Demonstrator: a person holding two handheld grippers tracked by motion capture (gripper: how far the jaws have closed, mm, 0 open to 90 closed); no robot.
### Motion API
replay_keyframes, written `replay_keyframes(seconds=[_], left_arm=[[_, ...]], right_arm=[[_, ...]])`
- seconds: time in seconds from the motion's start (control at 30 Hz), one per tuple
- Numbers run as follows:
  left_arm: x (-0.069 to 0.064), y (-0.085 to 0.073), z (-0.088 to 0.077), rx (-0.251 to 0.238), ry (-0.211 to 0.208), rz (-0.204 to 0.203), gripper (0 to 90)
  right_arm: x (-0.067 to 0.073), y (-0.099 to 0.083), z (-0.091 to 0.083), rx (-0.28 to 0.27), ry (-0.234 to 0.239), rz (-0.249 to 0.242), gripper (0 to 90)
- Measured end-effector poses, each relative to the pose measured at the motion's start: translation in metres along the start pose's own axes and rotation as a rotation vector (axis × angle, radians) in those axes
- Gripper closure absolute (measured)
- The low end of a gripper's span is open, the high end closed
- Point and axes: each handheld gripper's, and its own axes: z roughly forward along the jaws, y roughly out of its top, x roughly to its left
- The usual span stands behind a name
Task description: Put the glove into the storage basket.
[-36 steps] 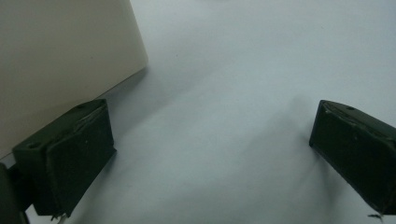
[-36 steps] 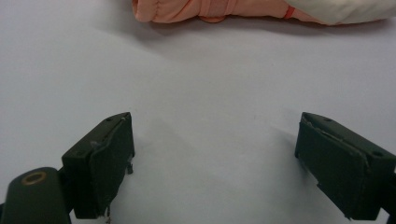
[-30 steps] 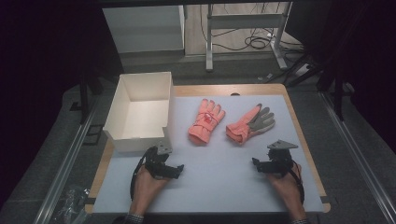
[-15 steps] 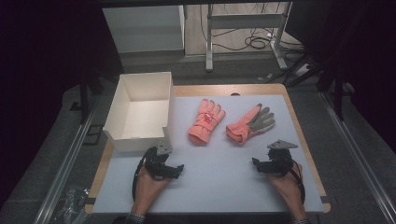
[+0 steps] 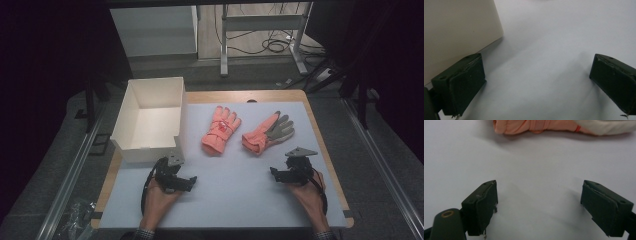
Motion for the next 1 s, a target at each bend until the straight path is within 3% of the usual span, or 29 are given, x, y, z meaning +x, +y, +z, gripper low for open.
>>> replay_keyframes(seconds=[0.17, 0.33, 0.63, 0.67, 0.77, 0.87, 1.0], left_arm=[[0.000, 0.000, 0.000, 0.000, -0.001, -0.002, 0.0], [0.000, 0.000, 0.000, -0.001, 0.000, -0.003, 0.3], [0.000, 0.000, 0.000, -0.001, 0.000, -0.003, 0.3], [0.000, 0.000, 0.000, -0.001, 0.000, -0.003, 0.3], [0.000, 0.000, 0.000, -0.002, -0.001, -0.004, 0.3], [0.000, 0.000, 0.000, -0.002, -0.001, -0.003, 0.3], [0.000, 0.000, 0.000, -0.001, -0.001, -0.003, 0.3]], right_arm=[[-0.006, 0.013, -0.001, -0.024, 0.019, 0.011, 21.1], [-0.016, 0.036, 0.000, -0.054, 0.048, 0.039, 33.5], [-0.033, 0.070, 0.004, -0.069, 0.037, 0.063, 44.5], [-0.039, 0.080, 0.009, -0.066, 0.035, 0.078, 44.6], [-0.043, 0.088, 0.014, -0.065, 0.030, 0.087, 44.4], [-0.050, 0.100, 0.031, -0.048, -0.025, 0.109, 37.7], [-0.053, 0.101, 0.046, -0.010, -0.058, 0.117, 36.3]])
